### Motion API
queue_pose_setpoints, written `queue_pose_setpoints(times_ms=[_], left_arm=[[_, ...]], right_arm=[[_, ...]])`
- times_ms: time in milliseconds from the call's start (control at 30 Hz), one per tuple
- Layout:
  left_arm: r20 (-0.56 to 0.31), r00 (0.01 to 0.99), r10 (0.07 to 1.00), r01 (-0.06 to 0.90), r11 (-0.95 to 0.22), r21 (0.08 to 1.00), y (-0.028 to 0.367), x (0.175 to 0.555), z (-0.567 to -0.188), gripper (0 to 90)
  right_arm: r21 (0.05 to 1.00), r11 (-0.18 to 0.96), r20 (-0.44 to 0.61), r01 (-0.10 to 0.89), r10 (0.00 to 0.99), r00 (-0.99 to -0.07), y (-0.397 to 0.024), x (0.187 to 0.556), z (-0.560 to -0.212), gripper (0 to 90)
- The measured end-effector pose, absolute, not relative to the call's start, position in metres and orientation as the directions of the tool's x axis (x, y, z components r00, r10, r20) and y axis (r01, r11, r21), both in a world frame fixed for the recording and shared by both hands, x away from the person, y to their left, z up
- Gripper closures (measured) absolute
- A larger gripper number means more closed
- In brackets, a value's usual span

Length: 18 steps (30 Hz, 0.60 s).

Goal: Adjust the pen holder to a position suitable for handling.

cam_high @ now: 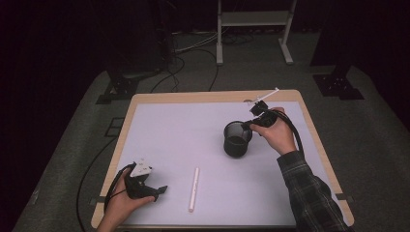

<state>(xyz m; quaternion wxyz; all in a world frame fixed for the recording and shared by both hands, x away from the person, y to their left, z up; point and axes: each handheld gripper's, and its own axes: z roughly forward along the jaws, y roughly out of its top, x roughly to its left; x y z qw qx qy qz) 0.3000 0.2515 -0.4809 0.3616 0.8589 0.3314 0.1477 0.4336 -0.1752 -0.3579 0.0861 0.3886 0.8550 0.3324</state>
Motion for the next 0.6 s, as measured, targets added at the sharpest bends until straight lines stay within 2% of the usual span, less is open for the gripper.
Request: queue_pose_setpoints(times_ms=[333,600], left_arm=[[0.015,0.736,0.677,0.461,-0.517,0.721,0.251,0.3,-0.481,2.3],[0.015,0.736,0.677,0.461,-0.517,0.721,0.251,0.3,-0.481,2.3]], right_arm=[[0.632,0.536,0.093,0.56,0.665,-0.741,-0.16,0.415,-0.351,82.0],[0.625,0.564,0.118,0.54,0.616,-0.779,-0.148,0.404,-0.353,82.0]])
